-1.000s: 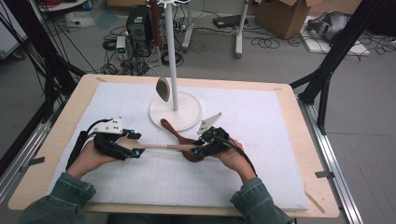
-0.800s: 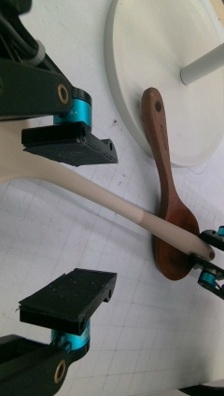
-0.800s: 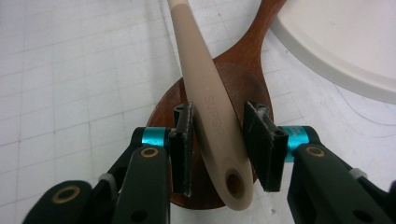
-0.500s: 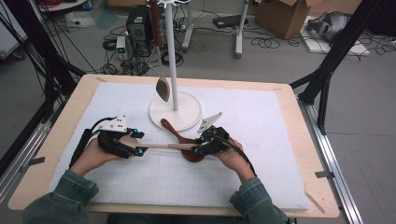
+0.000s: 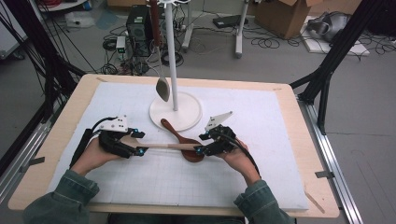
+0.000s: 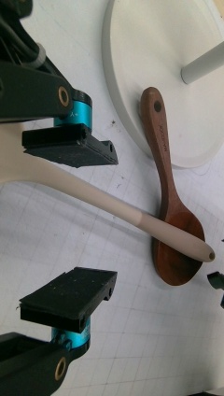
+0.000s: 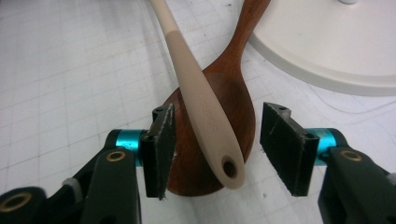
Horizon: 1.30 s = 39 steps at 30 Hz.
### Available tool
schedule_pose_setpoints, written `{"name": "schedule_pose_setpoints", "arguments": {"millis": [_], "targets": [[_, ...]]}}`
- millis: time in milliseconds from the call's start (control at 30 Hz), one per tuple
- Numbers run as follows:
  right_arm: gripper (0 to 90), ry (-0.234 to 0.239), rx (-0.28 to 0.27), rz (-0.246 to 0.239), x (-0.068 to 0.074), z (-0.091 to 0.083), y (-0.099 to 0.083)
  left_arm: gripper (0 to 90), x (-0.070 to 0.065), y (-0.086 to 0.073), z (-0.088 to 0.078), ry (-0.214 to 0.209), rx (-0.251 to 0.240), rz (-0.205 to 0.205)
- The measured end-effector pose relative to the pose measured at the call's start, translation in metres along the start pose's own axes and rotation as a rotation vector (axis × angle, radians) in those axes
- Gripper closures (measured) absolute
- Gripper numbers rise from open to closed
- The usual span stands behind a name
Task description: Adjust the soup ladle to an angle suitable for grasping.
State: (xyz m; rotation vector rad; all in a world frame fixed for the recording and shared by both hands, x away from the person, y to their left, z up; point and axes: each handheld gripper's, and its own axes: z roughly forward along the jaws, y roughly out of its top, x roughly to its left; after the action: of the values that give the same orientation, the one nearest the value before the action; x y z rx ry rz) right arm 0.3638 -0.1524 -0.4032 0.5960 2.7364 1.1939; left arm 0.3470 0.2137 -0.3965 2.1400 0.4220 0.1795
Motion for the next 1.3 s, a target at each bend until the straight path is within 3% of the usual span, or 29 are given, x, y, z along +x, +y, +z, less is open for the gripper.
{"name": "schedule_pose_setpoints", "arguments": {"millis": [533, 967, 1167, 1300], "targets": [[37.0, -0.046, -0.098, 0.065, 0.002, -0.034, -0.026, 40.4, 0.004, 0.019, 0.004, -0.017, 0.008, 0.022], [35.3, -0.082, -0.110, 0.074, 0.013, -0.054, -0.041, 43.0, 0.008, 0.034, 0.017, -0.028, 0.029, 0.045], [34.3, -0.094, -0.113, 0.087, 0.013, -0.059, -0.050, 45.9, 0.011, 0.033, 0.023, -0.052, 0.033, 0.055], [34.2, -0.099, -0.117, 0.095, 0.013, -0.060, -0.053, 46.0, 0.014, 0.031, 0.031, -0.060, 0.043, 0.039]]}}
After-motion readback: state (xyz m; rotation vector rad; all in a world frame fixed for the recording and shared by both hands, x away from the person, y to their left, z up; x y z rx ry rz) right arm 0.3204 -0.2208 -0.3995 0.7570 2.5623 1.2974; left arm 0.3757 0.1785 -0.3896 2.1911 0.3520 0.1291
